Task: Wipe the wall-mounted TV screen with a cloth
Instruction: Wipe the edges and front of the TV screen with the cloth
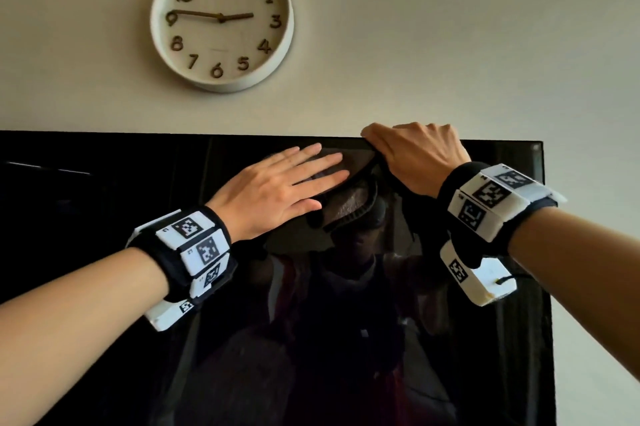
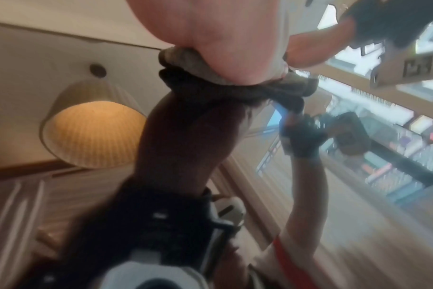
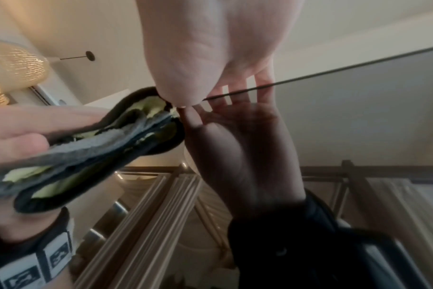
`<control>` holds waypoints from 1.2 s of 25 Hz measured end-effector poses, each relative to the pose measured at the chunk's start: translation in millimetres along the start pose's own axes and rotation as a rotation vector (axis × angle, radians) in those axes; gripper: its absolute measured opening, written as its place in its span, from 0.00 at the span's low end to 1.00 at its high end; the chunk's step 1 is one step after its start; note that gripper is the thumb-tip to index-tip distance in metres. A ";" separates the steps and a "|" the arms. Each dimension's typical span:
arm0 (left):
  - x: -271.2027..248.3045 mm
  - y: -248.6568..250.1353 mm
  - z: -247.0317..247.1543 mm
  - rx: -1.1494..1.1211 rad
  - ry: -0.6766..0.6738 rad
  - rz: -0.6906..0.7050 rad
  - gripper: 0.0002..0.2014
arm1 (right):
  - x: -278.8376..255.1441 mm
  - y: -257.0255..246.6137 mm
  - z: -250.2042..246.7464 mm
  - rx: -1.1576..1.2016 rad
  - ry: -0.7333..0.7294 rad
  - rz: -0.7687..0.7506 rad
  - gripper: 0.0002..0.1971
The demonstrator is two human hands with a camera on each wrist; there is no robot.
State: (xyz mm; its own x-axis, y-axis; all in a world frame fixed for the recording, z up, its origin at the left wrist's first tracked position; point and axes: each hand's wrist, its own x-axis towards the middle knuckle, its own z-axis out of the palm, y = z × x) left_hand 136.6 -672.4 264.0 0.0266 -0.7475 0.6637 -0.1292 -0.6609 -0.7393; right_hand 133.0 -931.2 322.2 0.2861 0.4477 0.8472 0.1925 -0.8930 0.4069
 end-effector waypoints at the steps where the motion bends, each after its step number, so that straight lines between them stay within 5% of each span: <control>1: 4.2 4.2 2.9 0.011 0.005 0.009 0.25 | -3.4 -1.5 -0.3 -0.017 -0.008 -0.002 0.15; 6: -21.4 -31.0 -3.1 0.028 -0.026 0.117 0.25 | -5.8 -3.1 -7.5 -0.040 -0.048 0.069 0.22; 18: -85.2 -69.8 -17.3 0.085 -0.143 0.052 0.28 | -5.2 -12.2 -12.9 -0.026 -0.086 0.112 0.24; 26: -112.9 -86.9 -21.4 0.057 -0.081 0.022 0.27 | 63.4 -130.0 -11.6 -0.005 0.016 -0.032 0.17; 30: -157.1 -128.5 -27.6 0.051 -0.063 0.023 0.26 | 61.6 -140.6 -8.8 -0.128 -0.049 0.000 0.14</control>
State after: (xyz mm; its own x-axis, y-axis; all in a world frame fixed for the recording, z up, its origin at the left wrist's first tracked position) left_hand 121.6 -468.2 257.9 0.0863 -0.7641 0.6393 -0.0801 -0.6449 -0.7601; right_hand 115.4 -778.4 320.3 0.3318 0.4463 0.8311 0.0718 -0.8904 0.4495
